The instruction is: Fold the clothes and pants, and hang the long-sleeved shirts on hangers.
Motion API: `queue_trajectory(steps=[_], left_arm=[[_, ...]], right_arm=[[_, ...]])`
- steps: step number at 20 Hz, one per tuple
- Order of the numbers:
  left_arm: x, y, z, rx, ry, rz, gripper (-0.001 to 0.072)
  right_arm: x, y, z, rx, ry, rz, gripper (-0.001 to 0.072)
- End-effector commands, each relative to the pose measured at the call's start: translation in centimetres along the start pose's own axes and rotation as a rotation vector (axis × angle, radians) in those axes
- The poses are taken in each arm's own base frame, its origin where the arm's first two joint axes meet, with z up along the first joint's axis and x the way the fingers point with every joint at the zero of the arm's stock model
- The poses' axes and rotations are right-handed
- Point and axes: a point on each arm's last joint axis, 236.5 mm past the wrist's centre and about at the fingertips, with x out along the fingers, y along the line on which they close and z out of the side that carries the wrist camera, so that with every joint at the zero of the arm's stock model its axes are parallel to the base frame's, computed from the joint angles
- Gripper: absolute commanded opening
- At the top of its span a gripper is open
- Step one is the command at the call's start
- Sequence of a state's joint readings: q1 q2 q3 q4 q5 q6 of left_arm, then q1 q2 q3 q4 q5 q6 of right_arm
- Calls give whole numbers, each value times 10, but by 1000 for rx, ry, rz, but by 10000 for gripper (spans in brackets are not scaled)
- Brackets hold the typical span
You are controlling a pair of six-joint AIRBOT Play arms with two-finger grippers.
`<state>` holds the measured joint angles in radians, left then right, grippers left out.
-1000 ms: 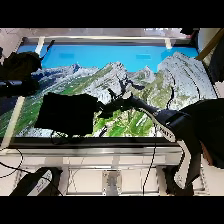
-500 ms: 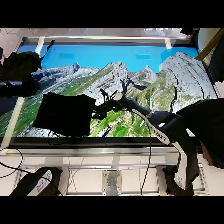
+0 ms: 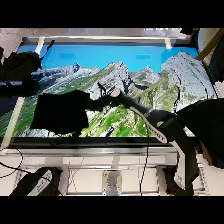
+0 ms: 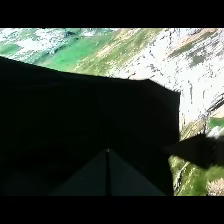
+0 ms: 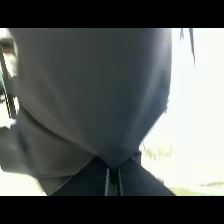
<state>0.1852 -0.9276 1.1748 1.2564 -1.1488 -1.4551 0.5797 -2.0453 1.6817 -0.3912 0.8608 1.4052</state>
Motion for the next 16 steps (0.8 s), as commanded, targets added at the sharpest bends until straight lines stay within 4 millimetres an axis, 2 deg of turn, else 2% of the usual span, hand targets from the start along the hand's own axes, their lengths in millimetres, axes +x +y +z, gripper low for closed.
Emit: queue_trajectory(steps=[1,3,5,9,12,14,16], left_arm=[[0,0,0,6,-1,0,7],[0,0,0,6,-1,0,7],[0,0,1,5,-3,1,7],[0,0,1,5,-3,1,7],[0,0,1,5,-3,1,7],[0,0,1,5,-3,1,7],[0,0,1,5,-3,1,7]], right_arm=[[-73,3,46,-129,-41,-52,25],[-146,-6,66,-165,-66,-123,25],[-221,-25,76,-151,-95,-234,25],[-374,-69,76,-26,-201,-398,23],[-483,-99,55,100,-318,-464,23],[-557,-118,26,194,-418,-536,23],[-630,-135,-13,292,-536,-627,23]])
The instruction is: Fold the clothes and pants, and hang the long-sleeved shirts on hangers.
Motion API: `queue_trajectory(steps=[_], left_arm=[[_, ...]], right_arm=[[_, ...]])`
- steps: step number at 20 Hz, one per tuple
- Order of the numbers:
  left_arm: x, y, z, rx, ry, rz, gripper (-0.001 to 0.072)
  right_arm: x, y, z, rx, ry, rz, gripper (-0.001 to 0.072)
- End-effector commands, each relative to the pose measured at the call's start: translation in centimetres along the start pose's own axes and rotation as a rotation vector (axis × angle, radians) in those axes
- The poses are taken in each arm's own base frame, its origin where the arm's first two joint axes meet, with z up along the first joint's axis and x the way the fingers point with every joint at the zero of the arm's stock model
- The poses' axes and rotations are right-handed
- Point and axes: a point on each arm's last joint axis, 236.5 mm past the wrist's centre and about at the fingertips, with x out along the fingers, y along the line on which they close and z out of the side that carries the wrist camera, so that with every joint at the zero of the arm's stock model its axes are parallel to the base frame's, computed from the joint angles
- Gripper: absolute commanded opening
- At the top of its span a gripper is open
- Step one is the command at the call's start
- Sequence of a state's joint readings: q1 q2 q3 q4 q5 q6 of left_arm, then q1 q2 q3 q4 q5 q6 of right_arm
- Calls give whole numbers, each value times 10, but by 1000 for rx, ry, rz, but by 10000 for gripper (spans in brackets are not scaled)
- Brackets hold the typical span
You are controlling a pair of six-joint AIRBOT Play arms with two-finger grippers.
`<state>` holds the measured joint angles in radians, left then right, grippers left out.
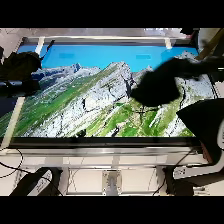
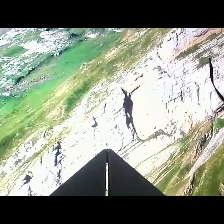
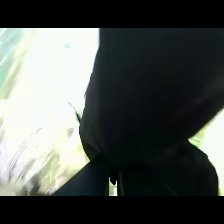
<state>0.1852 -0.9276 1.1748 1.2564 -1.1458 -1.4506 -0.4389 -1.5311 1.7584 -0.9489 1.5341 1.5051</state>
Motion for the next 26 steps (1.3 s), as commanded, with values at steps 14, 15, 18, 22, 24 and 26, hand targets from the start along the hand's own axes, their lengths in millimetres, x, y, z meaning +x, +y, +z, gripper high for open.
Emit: queue_trajectory(steps=[14,15,18,22,24,26], left_arm=[[0,-9,1,-29,-4,-35,7],[0,-9,1,-46,-3,-35,7],[0,-8,1,-45,-3,-34,7],[0,-8,1,-46,-2,-34,7],[0,-8,1,-45,-2,-34,7],[0,-8,1,-45,-2,-34,7]], right_arm=[[-201,-263,-248,1009,-214,-239,271],[-196,-263,-255,1020,-183,-244,323],[-222,-266,-244,1008,-246,-311,332],[-305,-233,-147,812,-624,-294,329],[-338,-150,-63,548,-864,-26,328],[-346,-50,-21,257,-932,198,327]])
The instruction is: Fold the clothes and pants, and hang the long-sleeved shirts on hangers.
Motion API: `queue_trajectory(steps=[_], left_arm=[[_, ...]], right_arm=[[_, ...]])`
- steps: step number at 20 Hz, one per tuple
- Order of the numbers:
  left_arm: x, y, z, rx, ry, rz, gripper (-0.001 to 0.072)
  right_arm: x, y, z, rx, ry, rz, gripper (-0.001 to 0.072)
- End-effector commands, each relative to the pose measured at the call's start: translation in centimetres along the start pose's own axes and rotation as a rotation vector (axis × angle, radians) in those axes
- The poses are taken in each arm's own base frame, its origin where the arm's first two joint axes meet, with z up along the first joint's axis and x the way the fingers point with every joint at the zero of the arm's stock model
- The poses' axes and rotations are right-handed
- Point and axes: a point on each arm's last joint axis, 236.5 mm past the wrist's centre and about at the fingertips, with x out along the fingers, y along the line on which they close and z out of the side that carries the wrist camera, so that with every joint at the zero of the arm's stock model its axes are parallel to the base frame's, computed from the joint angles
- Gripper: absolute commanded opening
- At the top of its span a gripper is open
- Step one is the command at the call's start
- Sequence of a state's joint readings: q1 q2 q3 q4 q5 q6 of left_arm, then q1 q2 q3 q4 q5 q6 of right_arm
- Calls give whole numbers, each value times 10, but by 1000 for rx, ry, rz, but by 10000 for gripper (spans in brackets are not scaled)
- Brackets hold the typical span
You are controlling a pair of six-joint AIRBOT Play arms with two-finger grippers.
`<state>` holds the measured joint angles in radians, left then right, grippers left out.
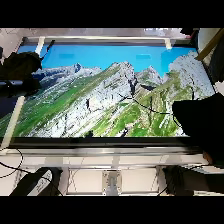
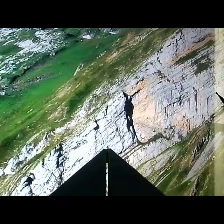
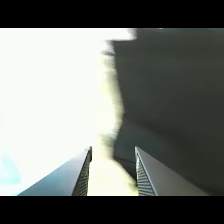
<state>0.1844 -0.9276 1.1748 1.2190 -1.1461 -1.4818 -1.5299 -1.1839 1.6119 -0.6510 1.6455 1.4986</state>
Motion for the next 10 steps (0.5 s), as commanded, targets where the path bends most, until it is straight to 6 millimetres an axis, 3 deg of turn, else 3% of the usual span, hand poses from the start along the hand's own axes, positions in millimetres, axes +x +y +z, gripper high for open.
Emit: queue_trajectory(steps=[1,3,5,7,10], left_arm=[[0,0,0,1,1,0,8],[0,0,0,1,1,0,7],[0,0,0,1,1,0,7],[0,0,0,1,1,0,7],[0,0,0,1,1,0,7]], right_arm=[[-28,181,-14,-270,-83,533,327],[-15,221,-62,-414,13,579,327],[8,237,-114,-516,163,565,327],[28,235,-166,-634,324,502,327],[52,221,-212,-808,441,359,327]])
